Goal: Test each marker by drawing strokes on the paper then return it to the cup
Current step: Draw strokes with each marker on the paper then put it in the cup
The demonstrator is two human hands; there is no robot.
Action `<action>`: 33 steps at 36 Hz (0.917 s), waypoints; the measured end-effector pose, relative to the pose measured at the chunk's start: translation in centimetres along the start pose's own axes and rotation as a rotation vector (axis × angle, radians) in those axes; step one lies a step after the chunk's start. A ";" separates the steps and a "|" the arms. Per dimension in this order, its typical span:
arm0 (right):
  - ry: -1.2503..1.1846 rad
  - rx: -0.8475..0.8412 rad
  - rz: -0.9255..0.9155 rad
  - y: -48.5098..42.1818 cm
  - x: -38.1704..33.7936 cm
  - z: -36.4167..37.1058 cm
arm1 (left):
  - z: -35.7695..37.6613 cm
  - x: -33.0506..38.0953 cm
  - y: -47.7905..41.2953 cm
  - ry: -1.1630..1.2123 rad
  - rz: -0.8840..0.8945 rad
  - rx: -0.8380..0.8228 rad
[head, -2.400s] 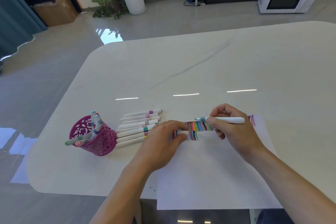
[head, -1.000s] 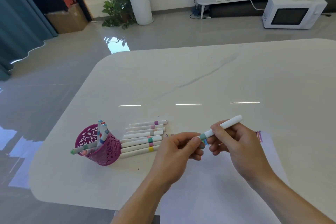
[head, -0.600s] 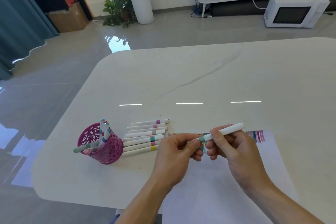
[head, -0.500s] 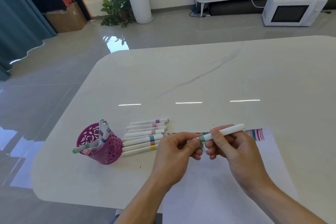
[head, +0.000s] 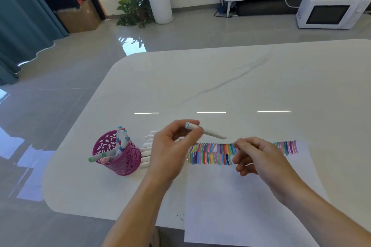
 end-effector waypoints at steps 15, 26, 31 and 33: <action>0.598 0.113 -0.059 -1.4 0.6 -2.6 | -6.4 3.6 2.3 -0.500 0.537 0.564; 0.684 0.092 -0.019 -1.5 1.2 -2.6 | -10.4 3.6 2.5 -0.689 0.493 0.701; 0.697 0.087 -0.021 -1.6 1.2 -2.5 | -11.5 2.6 2.1 -0.741 0.418 0.700; 0.707 0.084 -0.027 -1.6 1.2 -2.5 | -11.7 2.3 2.0 -0.759 0.382 0.677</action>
Point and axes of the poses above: each hand's wrist, its own y-axis away from the middle knuckle, its own z-axis out of the palm, x = y × z, the point moved 4 cm from there along -y, towards the middle knuckle, and after that the axes turned 12 degrees about -y, right-handed, at the moved point
